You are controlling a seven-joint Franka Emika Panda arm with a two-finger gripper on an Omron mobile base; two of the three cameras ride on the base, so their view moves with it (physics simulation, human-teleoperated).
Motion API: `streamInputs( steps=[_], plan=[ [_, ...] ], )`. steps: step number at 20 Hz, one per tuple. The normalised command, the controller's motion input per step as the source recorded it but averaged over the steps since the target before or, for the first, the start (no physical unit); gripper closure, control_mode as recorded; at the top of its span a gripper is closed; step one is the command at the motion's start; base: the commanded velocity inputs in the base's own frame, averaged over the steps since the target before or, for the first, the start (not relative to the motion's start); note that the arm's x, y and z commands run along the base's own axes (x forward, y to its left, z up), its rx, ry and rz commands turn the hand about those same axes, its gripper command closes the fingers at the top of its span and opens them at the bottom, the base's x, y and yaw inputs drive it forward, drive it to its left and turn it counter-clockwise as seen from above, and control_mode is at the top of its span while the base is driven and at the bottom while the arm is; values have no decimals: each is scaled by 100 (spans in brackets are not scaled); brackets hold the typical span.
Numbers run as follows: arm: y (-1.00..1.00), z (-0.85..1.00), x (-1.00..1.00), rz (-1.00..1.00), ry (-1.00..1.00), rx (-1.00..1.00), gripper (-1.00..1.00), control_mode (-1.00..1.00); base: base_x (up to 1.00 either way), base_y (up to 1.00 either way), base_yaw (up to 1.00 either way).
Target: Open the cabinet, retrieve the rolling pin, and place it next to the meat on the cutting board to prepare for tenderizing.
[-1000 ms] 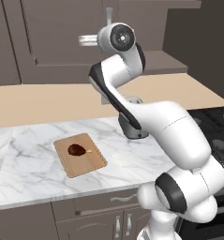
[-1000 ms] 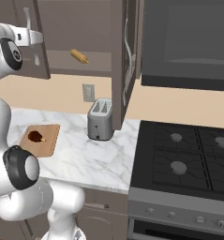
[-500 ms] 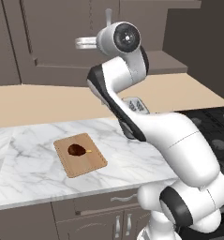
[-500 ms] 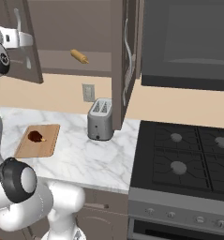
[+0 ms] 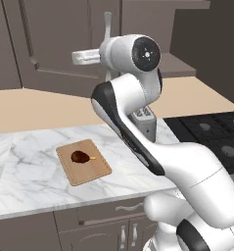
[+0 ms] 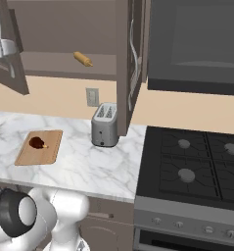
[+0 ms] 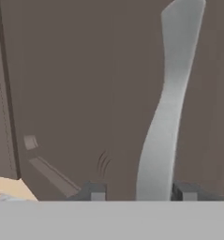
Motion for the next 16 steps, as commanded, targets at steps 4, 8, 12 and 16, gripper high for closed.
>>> streamInputs(
  steps=[4, 8, 12, 16],
  plan=[
    [37, -7, 0, 1, 0, 10, -100, -100, 0, 0, 0],
    [1, 1, -1, 1, 2, 14, -100, -100, 0, 0, 0],
    [0, 0, -17, 3, 3, 19, -100, -100, 0, 0, 0],
    [0, 4, -42, 3, 5, 21, -100, -100, 0, 0, 0]
  ],
)
